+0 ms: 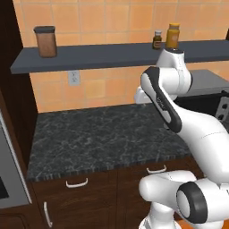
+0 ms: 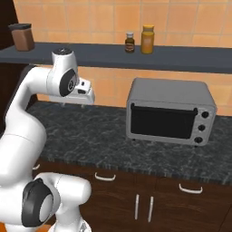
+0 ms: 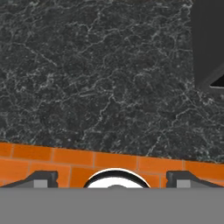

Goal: Navigate to the sink.

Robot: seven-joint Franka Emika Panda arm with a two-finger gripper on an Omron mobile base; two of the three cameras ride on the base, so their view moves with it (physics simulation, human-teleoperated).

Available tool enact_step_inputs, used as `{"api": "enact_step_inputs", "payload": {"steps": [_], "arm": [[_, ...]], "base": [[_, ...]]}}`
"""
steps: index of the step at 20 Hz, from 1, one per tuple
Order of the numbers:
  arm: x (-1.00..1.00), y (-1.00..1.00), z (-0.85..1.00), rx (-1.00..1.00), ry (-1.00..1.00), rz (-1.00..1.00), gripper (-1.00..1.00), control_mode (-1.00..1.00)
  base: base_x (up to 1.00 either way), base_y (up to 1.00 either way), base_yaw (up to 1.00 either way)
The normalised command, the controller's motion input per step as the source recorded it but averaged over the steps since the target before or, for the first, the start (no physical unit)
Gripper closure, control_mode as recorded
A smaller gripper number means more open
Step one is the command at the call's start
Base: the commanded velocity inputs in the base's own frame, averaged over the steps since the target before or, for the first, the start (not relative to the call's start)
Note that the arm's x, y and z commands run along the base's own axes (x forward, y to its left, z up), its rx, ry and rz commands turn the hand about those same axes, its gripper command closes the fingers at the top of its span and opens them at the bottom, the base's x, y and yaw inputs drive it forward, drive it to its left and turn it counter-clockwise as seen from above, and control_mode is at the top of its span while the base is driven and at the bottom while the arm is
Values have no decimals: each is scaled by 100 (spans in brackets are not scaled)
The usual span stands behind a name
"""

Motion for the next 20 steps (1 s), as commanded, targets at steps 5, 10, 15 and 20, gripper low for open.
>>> {"api": "enact_step_inputs", "payload": {"steps": [5, 10, 15, 20], "arm": [[0, 0, 0, 0, 0, 0, -100, 100], [0, 0, 0, 0, 0, 0, -100, 100], [0, 0, 0, 0, 0, 0, -100, 100], [0, 0, 0, 0, 0, 0, -100, 100]], "base": [[-16, -16, -7], [-45, -59, -10], [-15, -77, -51], [0, -69, -61]]}}
